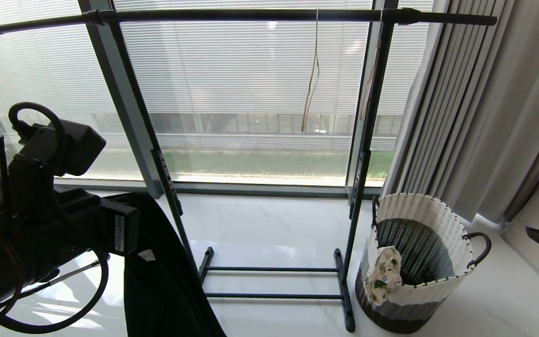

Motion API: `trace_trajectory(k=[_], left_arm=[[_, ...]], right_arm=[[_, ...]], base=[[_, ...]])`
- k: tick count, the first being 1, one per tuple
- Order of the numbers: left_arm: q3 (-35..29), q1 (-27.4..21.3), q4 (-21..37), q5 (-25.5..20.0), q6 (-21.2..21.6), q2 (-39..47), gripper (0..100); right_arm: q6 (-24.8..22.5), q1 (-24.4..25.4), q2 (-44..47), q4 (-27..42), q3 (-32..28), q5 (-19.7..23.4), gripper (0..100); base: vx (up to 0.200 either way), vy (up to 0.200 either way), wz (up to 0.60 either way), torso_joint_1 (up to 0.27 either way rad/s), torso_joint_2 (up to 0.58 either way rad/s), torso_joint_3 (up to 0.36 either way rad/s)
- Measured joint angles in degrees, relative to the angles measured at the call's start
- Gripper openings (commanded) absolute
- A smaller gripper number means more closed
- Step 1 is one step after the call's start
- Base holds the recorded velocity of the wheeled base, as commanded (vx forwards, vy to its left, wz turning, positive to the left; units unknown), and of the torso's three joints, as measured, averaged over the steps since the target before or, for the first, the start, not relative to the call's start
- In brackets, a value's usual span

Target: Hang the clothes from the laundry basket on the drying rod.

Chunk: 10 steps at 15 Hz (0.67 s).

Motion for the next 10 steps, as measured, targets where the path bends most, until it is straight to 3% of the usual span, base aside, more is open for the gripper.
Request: trace_trajectory(k=[4, 10], left_arm=[[0.72, 0.18, 0.06, 0.05, 0.04, -0.98, 0], [1.11, 1.93, -0.02, 0.18, 0.15, -1.05, 0]], right_arm=[[0.06, -0.09, -0.05, 0.06, 0.22, -0.05, 100], [0.37, -0.3, 0.09, 0.05, 0.46, -0.16, 100]], base=[[0.0, 0.2, 0.0, 0.004, 0.0, 0.005], [0.0, 0.0, 0.0, 0.0, 0.0, 0.0]])
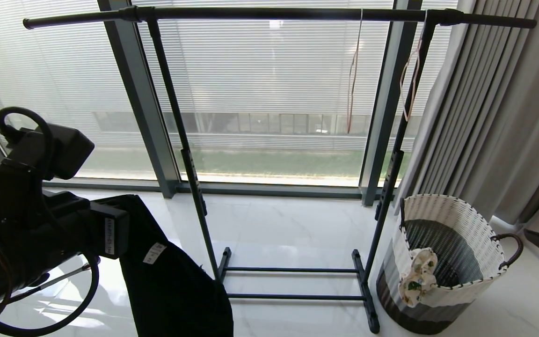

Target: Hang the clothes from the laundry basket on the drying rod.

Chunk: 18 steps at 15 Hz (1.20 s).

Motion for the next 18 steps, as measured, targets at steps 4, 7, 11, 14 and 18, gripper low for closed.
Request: trace_trajectory(k=[4, 7, 11, 14, 18], left_arm=[[0.4, 3.69, -0.04, 3.12, 1.37, -0.17, 0], [2.15, 4.05, -0.09, 3.94, 2.0, -0.94, 0], [2.69, 4.16, -0.24, 3.94, 2.16, -1.88, 0], [2.74, 4.13, -0.26, 3.91, 2.27, -2.12, 0], [2.78, 4.13, -0.22, 3.95, 2.49, -2.24, 0]], right_arm=[[3.23, -0.38, 0.24, 0.0, -0.16, 0.02, 100], [3.85, -0.41, 0.59, -0.98, -0.44, 0.09, 100], [5.14, -0.41, 3.1, -7.92, -0.4, 0.11, 100], [6.68, -0.41, 5.74, -12.0, -0.4, 0.07, 100], [8.05, -0.49, 7.75, -12.43, -0.4, 0.09, 100]], base=[[0.0, 0.0, 0.0, 0.016, -0.05, -0.03], [0.0, 0.0, 0.0, 0.144, -0.38, -0.225], [0.0, 0.0, 0.0, 0.189, -0.46, -0.273], [0.0, 0.0, 0.0, 0.214, -0.49, -0.277], [0.0, 0.0, 0.0, 0.228, -0.51, -0.279]])
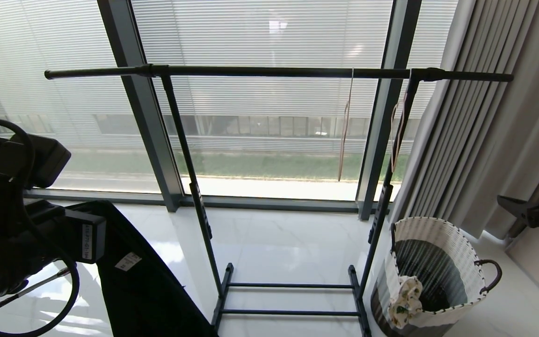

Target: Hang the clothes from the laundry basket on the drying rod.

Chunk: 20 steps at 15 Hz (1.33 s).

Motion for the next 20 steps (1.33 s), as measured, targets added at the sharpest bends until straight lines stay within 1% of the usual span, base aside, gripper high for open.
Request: trace_trajectory(k=[6, 9, 13, 15, 16, 20], left_arm=[[0.02, -0.04, 0.05, -0.01, 0.61, -0.02, 0], [0.09, -0.09, 0.07, 0.0, 2.33, 0.0, 0], [0.02, -0.11, 0.05, -0.04, 2.27, 0.12, 0], [0.0, -0.24, 0.13, -0.04, 2.27, 0.15, 0], [0.0, -0.26, 0.02, -0.04, 2.28, 0.15, 0], [-0.06, -0.59, 0.0, -0.06, 2.3, 0.11, 0]], right_arm=[[0.51, -0.84, 0.88, -0.06, 0.16, 0.02, 100], [0.51, -2.02, 1.26, -0.09, 0.3, 0.02, 100], [0.84, -2.35, 1.57, -0.74, 1.01, 0.6, 100], [2.9, -2.32, 1.65, -2.44, 1.68, 2.68, 100], [4.07, -2.29, 1.76, -3.62, 2.06, 4.43, 100], [6.4, -2.18, 2.23, -4.74, 2.83, 5.13, 100]], base=[[0.0, 0.0, 0.0, 0.251, -0.54, -0.291], [0.0, 0.0, 0.0, 0.094, -0.19, -0.103], [0.2, 0.0, 0.0, 0.011, -0.03, -0.009], [0.2, 0.0, 0.0, 0.01, 0.0, -0.002], [0.2, 0.0, 0.0, 0.017, 0.01, -0.002], [0.2, 0.0, 0.0, -0.002, 0.01, 0.001]])
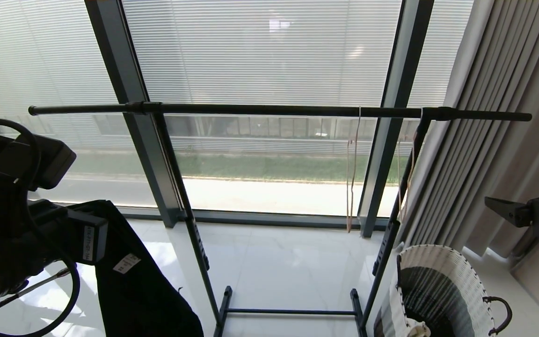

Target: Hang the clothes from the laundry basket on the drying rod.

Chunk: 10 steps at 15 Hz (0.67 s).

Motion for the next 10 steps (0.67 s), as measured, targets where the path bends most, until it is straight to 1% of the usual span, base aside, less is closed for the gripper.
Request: trace_trajectory(k=[4, 6, 10], left_arm=[[-0.05, -0.68, -0.02, 0.0, 0.0, -0.1, 0], [-0.02, -0.88, 0.0, 0.02, 0.0, -0.1, 0], [-0.24, -0.55, -0.02, 0.0, 0.0, 0.0, 0]], right_arm=[[0.37, 0.16, 1.16, -1.21, 0.0, -0.02, 100], [1.54, 0.71, 2.17, -1.28, 0.0, -0.02, 100], [4.55, 2.67, 7.28, -5.66, -0.4, 0.0, 100]], base=[[0.2, 0.0, 0.0, 0.001, 0.0, 0.0], [0.2, 0.0, 0.0, -0.005, 0.0, 0.0], [0.0, 0.0, 0.0, 0.0, 0.0, 0.0]])
